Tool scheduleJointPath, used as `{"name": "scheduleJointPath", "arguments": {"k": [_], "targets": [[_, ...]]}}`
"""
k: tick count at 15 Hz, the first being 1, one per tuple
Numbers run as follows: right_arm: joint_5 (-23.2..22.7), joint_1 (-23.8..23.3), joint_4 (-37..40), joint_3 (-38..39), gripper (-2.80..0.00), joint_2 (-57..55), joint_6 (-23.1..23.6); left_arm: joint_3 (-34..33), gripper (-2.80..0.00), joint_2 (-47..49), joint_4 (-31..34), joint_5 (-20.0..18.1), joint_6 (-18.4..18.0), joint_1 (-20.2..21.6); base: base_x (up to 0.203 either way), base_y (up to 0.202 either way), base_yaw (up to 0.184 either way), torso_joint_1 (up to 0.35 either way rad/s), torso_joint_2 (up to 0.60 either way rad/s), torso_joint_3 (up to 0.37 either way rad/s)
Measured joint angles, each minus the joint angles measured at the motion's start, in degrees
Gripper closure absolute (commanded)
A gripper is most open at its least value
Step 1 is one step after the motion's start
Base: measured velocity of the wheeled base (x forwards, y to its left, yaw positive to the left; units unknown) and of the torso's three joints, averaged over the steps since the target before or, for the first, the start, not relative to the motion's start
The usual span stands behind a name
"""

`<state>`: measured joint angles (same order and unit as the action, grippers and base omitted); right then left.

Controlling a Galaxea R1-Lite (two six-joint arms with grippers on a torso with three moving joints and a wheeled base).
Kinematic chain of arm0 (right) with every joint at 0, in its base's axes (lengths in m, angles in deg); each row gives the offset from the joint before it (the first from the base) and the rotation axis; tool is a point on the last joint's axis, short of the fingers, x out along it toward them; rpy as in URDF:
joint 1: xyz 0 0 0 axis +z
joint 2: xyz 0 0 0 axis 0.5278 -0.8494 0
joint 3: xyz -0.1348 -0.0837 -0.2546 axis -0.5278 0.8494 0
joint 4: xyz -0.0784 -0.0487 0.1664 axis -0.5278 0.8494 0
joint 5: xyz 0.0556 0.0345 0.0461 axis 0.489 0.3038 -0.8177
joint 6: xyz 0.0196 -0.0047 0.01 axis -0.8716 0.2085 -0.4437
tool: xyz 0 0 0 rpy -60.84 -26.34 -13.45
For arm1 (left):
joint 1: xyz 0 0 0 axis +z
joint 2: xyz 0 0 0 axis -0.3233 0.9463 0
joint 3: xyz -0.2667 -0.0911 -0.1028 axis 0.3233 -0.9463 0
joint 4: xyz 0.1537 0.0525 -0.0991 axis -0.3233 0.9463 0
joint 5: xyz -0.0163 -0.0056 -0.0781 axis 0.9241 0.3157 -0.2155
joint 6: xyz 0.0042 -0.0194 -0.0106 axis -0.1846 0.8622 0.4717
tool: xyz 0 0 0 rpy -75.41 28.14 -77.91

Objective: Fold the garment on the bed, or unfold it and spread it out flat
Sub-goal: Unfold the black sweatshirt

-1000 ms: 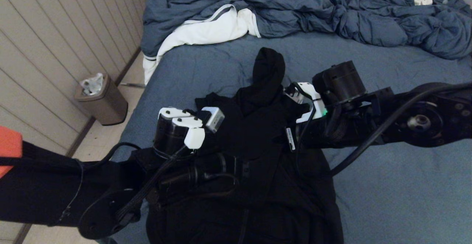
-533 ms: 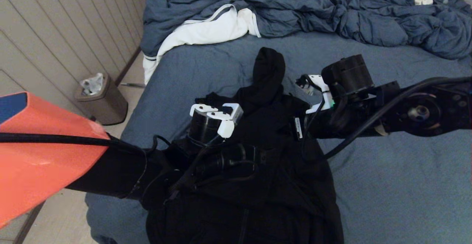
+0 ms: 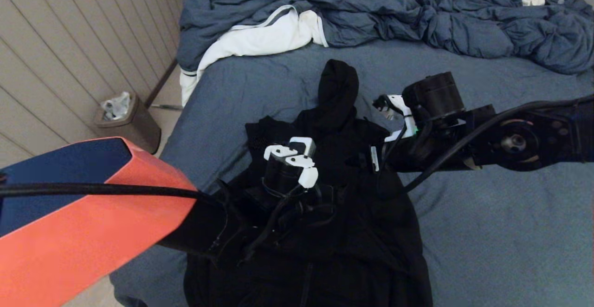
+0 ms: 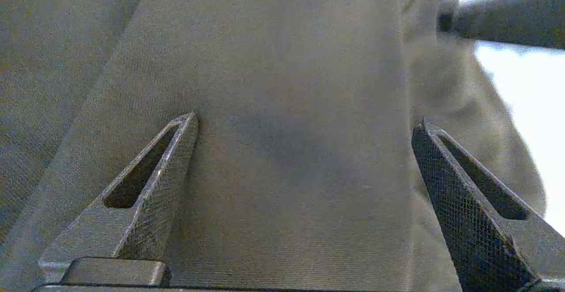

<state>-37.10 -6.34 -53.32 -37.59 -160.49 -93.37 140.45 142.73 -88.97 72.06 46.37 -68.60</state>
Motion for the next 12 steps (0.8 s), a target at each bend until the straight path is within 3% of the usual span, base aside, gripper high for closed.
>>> {"name": "scheduleJointPath", "arguments": {"k": [4,5,8,12], "targets": [[0.28,0.04,-0.5,0.0,-2.8,-0.89,-0.09,0.76,-2.8,1.98,-0.25,4.12,-1.18,-0.51,0.0,0.0,0.0,0.0,0.0,0.0],[0.33,0.04,-0.5,0.0,-2.8,-1.14,-0.1,0.87,0.0,2.48,-0.7,4.98,-1.69,-0.56,0.0,0.0,0.0,0.0,0.0,0.0],[0.33,0.13,-0.57,0.0,-2.8,-1.57,-0.11,1.75,0.0,4.16,-2.47,7.43,-2.18,-0.81,0.0,0.0,0.0,0.0,0.0,0.0],[0.33,0.2,-0.56,0.07,-2.8,-1.75,-0.05,2.01,0.0,4.89,-2.66,7.47,-2.12,-0.89,0.0,0.0,0.0,0.0,0.0,0.0]]}}
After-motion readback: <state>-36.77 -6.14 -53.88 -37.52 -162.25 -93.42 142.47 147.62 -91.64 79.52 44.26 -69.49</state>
